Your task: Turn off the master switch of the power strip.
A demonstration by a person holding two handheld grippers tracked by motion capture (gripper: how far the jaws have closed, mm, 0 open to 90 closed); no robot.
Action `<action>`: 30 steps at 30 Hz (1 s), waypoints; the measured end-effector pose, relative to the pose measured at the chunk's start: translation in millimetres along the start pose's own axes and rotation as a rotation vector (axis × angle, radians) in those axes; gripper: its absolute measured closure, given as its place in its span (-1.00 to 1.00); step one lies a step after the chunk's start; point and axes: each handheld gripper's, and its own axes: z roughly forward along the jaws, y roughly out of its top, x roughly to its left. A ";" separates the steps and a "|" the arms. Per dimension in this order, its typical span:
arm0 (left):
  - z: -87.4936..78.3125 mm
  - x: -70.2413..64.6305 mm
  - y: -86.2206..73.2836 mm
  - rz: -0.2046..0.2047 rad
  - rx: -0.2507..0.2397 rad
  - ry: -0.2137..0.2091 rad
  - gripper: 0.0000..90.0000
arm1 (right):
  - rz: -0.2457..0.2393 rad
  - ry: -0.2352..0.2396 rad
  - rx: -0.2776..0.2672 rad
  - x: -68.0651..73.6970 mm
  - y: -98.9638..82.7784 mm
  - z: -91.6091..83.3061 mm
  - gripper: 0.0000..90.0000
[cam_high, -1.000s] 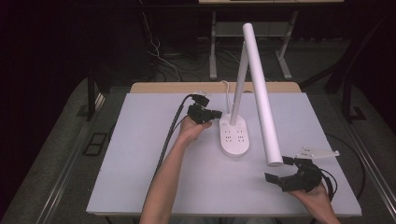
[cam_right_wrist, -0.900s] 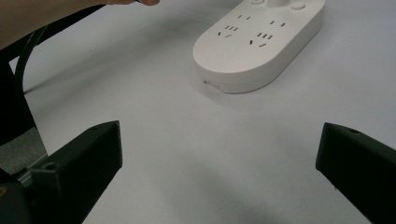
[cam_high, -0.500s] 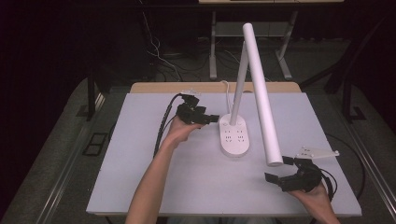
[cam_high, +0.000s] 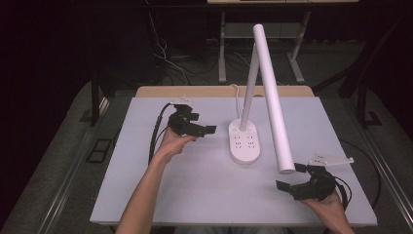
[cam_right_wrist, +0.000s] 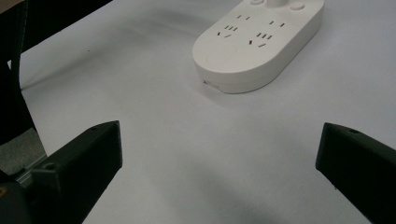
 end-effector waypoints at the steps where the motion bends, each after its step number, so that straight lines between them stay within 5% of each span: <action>1: -3.6 -0.4 -1.5 0.006 0.000 0.005 -1.00 | 0.000 -0.001 0.000 0.0 0.0 0.0 -1.00; 30: -61.1 -27.5 -73.8 0.004 -0.032 0.054 -1.00 | -0.003 -0.006 0.004 1.4 -0.2 1.4 -1.00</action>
